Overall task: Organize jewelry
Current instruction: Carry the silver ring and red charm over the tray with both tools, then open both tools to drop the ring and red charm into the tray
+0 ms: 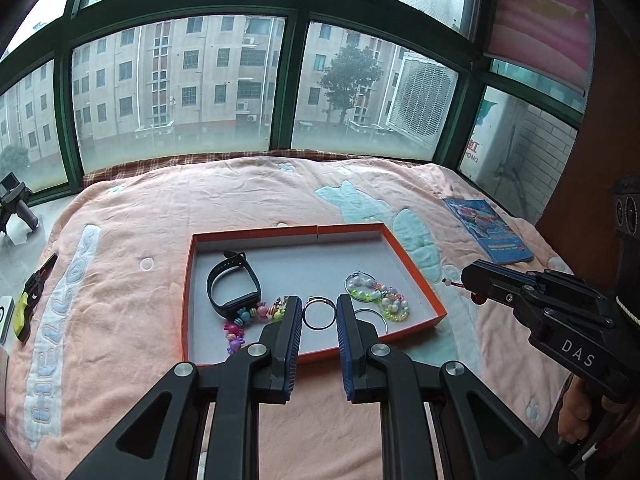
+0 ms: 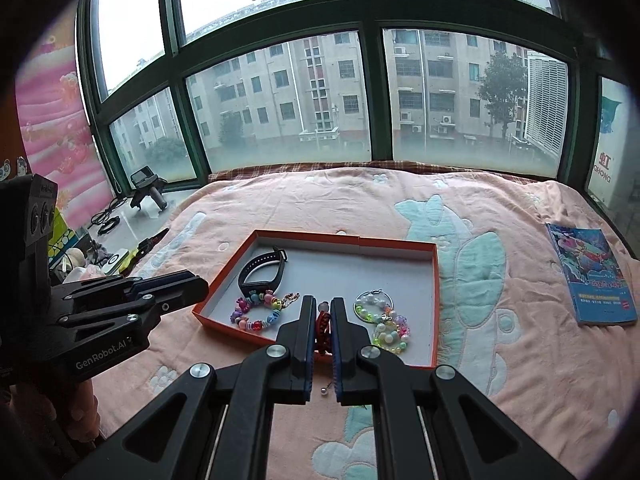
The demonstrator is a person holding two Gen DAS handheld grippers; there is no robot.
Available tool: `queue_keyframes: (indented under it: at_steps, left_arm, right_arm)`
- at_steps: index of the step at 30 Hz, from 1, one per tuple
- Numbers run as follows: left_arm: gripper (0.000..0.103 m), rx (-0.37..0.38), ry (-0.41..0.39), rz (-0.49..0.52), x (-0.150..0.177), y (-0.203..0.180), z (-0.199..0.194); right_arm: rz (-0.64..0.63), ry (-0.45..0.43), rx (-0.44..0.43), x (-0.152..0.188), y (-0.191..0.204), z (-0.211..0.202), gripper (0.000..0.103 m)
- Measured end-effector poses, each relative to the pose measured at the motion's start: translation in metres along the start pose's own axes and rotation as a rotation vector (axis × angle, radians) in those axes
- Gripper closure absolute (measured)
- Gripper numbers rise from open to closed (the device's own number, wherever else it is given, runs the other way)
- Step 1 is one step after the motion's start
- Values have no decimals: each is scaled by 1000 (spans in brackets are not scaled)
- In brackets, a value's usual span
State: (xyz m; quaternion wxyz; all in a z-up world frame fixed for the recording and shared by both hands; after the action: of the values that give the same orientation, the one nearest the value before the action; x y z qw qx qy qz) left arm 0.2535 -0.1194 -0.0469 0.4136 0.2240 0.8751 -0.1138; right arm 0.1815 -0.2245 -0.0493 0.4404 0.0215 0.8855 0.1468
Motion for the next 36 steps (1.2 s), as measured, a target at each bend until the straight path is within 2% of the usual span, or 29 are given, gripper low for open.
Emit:
queue_keyframes:
  at_steps: [5, 14, 24, 33, 34, 36]
  left_arm:
    - [84, -11, 0, 4, -13, 4, 9]
    - [84, -41, 32, -6, -21, 22, 48]
    - [84, -32, 131, -46, 0, 40, 108]
    - [83, -1, 173, -65, 16, 43, 138]
    - [82, 7, 176, -61, 17, 42, 139]
    - [74, 9, 186, -51, 19, 40, 141]
  right_arm:
    - [1, -15, 13, -10, -5, 9, 94]
    - [34, 11, 47, -10, -27, 35, 94]
    - [79, 102, 82, 6, -50, 77, 94]
    - [93, 160, 90, 16, -61, 97, 94]
    - [94, 167, 88, 17, -62, 98, 94]
    - [94, 178, 79, 19, -63, 100, 94]
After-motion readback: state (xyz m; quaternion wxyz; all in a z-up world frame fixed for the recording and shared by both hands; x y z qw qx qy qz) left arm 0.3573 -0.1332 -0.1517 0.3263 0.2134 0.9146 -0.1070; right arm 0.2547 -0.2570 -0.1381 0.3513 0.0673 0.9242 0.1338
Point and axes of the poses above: each gripper's, at about its wrist camera, not at the fingertips, and z roughly the way its jaws point, y to its left, x to its underside, the point moved 7 cm from there along z, roughly the way its jaws point, and after that the axes turned 11 degrees about z, right-handed, at the moved point
